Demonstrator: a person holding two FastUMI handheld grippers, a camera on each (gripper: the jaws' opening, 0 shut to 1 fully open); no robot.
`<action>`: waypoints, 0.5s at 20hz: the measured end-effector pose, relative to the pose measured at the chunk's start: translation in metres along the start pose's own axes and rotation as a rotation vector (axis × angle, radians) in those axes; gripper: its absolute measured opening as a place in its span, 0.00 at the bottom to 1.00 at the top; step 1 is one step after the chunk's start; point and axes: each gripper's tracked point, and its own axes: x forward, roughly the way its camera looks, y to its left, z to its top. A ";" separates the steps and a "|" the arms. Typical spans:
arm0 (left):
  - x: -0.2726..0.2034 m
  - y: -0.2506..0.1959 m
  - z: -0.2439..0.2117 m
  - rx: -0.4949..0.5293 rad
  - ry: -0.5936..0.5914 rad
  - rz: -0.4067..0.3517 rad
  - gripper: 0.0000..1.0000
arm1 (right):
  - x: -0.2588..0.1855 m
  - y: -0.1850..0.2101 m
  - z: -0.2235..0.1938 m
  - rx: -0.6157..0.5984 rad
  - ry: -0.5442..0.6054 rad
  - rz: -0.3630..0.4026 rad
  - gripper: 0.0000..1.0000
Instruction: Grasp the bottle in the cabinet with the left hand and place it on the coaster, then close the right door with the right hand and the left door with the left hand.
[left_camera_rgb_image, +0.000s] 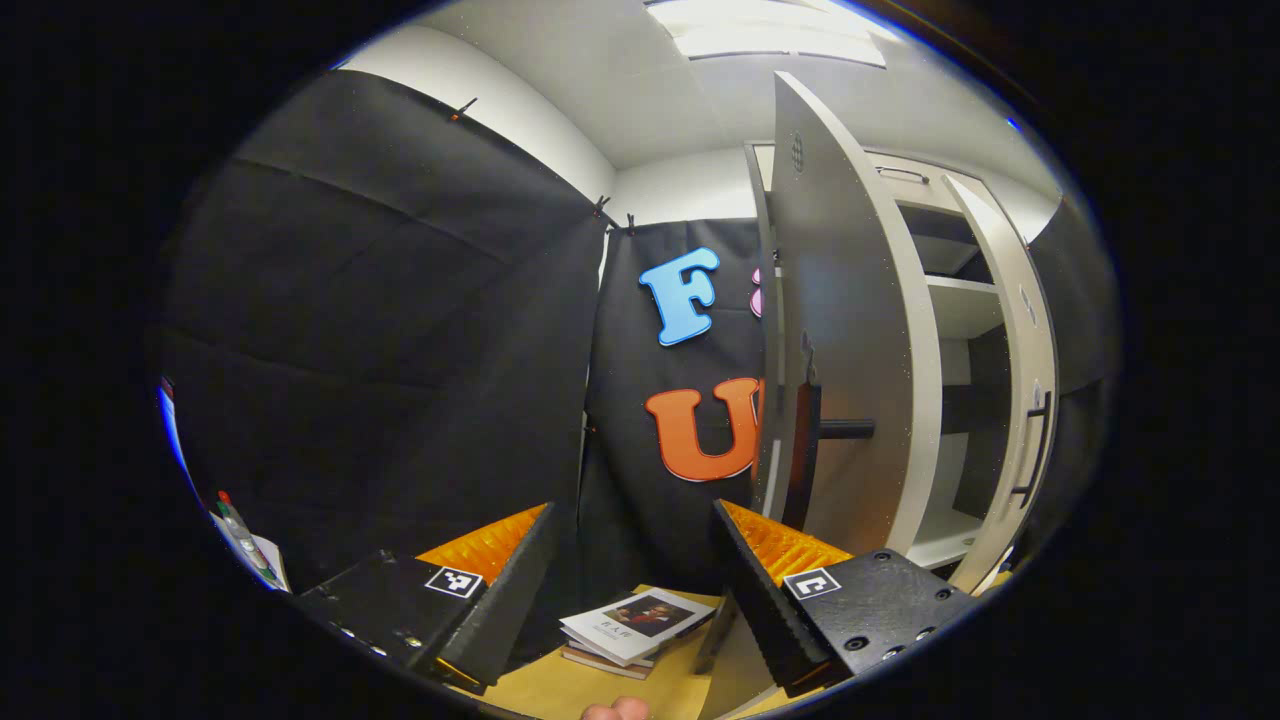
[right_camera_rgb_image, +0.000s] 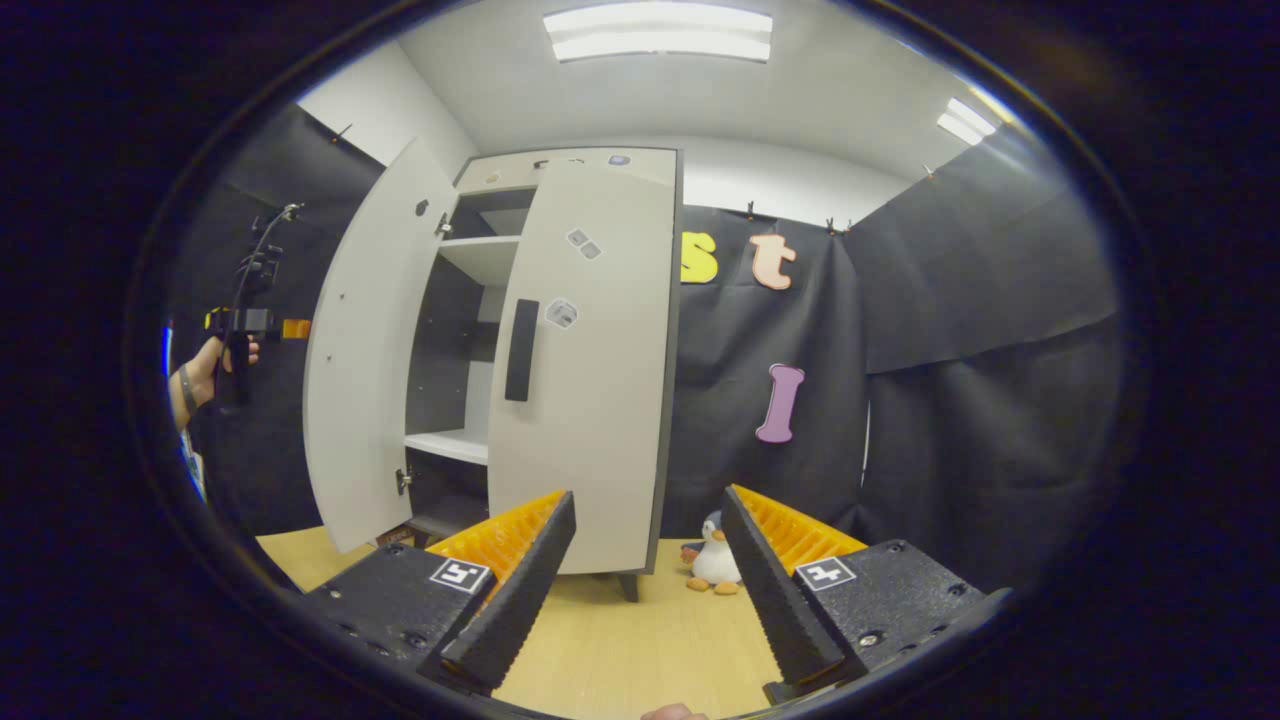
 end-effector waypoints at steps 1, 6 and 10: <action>-0.004 -0.012 0.000 0.004 -0.005 -0.011 0.93 | 0.000 0.000 0.000 -0.002 0.003 0.001 0.96; -0.010 -0.099 -0.005 -0.021 -0.012 -0.154 0.93 | -0.003 -0.004 0.007 -0.013 -0.007 -0.005 0.96; -0.008 -0.124 0.000 -0.002 -0.050 -0.155 0.96 | -0.013 -0.013 0.006 -0.015 -0.005 -0.027 0.96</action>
